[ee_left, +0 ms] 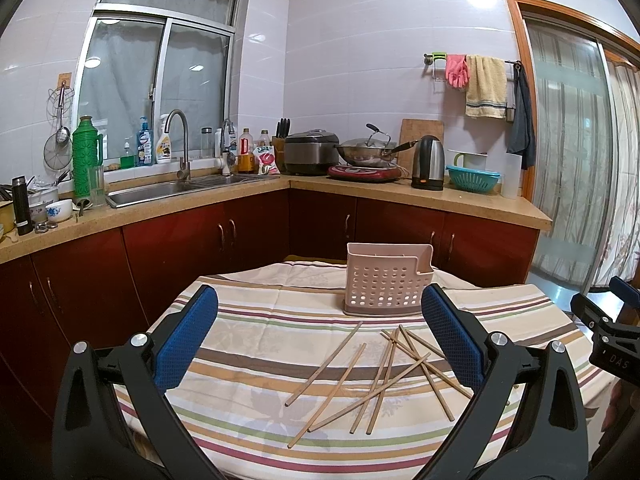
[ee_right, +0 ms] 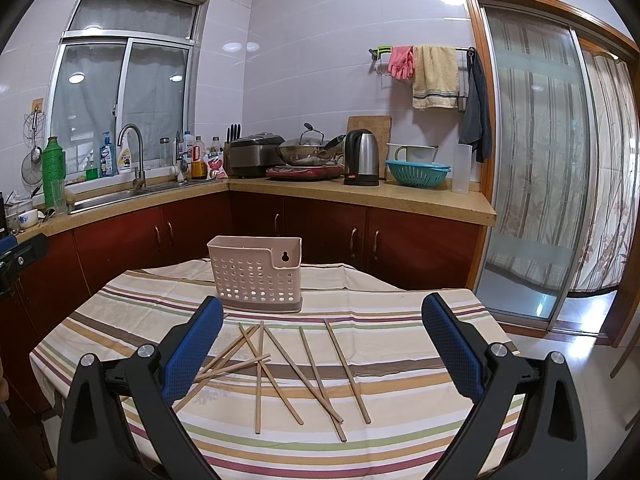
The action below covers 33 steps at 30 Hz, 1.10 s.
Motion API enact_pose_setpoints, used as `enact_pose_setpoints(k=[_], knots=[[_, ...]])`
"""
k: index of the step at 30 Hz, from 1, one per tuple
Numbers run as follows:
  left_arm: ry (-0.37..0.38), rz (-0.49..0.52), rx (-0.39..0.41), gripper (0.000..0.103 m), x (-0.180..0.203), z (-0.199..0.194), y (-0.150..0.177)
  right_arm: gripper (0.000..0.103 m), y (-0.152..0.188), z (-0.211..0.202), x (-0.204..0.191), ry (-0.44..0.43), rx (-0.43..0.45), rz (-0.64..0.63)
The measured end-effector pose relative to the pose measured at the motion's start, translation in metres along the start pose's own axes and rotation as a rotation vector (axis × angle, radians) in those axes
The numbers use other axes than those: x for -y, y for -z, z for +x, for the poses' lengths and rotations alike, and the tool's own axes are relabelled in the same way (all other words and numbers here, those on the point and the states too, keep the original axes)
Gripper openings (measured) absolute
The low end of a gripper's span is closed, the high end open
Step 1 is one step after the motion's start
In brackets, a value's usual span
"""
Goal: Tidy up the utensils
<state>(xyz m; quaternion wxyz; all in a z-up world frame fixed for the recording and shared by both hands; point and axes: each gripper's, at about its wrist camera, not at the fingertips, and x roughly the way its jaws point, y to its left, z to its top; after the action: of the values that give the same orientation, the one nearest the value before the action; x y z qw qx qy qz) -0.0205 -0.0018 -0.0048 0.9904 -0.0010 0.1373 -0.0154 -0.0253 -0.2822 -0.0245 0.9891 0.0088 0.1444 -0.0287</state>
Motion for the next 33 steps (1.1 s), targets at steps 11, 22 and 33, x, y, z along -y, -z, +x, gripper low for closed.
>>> enact_pose_setpoints(k=[11,22,33], knots=[[0.0,0.001,-0.001,0.099,-0.0003,-0.0001,-0.0005,0.097,0.0002,0.0002,-0.0004,0.001,-0.001,-0.001],[0.0,0.0,-0.002,0.099,-0.0003,0.0,-0.0012,0.097,-0.0004,0.0013,0.0005,-0.001,-0.003,0.0],[-0.006,0.005,-0.008,0.099,-0.0049,0.0035,0.0073,0.097,0.0069,0.0067,0.0025,0.001,-0.017,0.002]])
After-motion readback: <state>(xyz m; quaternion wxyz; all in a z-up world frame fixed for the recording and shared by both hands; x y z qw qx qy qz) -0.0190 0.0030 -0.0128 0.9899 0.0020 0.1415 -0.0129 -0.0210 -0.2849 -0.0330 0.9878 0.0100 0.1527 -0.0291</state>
